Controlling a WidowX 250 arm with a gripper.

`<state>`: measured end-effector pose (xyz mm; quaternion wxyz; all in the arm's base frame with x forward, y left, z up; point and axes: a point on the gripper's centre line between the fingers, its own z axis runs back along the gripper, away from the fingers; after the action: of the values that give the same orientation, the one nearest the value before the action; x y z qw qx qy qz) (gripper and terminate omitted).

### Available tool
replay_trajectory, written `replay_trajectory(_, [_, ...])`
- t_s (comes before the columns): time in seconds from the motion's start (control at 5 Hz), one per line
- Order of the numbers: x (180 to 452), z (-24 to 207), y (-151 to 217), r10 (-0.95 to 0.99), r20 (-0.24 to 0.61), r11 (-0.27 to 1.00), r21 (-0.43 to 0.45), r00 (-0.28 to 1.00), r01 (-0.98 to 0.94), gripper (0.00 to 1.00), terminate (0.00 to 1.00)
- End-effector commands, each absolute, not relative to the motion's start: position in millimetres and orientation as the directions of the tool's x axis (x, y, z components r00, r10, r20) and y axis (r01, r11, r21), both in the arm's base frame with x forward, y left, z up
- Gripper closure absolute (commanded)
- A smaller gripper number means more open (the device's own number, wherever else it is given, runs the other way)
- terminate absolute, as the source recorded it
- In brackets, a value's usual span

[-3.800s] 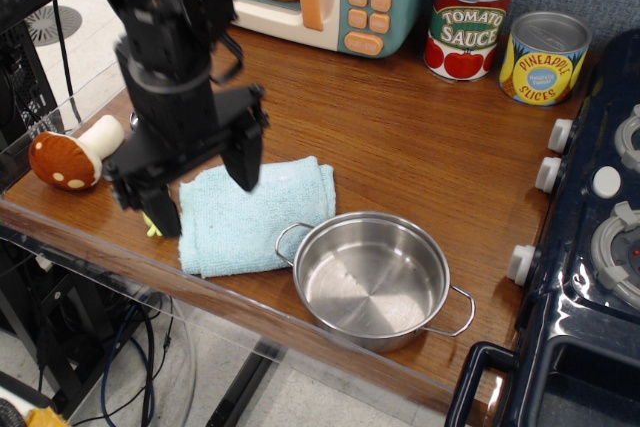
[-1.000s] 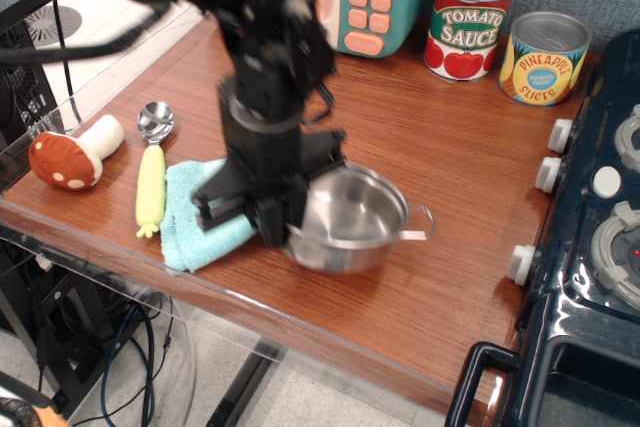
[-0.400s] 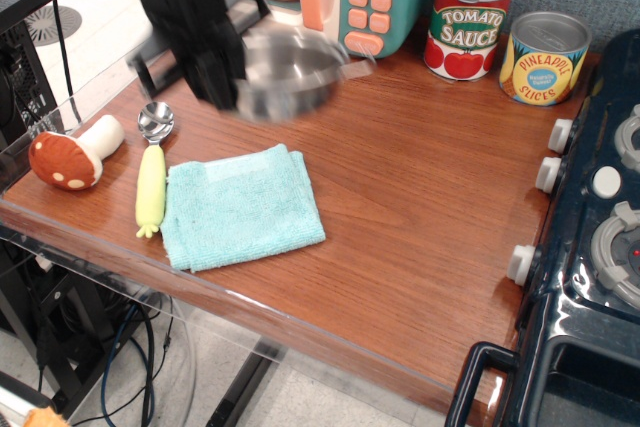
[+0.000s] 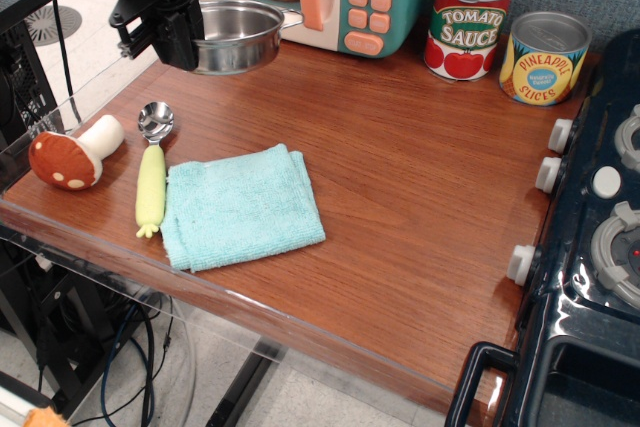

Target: Place the pan near the oven.

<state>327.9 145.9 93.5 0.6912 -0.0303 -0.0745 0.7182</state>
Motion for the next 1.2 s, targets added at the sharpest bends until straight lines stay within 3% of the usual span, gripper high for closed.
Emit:
replay_trajectory(0.0, [335.7,88.2,183.5,0.981,0.143,-0.101,-0.204,-0.131,-0.974,1.0,0.0])
replay_trajectory(0.6, [354.3,54.9,205.9,0.964,0.195,-0.153,-0.16,-0.183,-0.975,1.0,0.0])
replay_trajectory(0.8, [355.7,51.9,212.0,0.958,0.206,-0.172,-0.139,-0.199,-0.975,0.0,0.0])
replay_trajectory(1.0, [355.0,51.7,215.0,0.952,0.213,-0.194,-0.126,-0.218,-0.973,0.0,0.0])
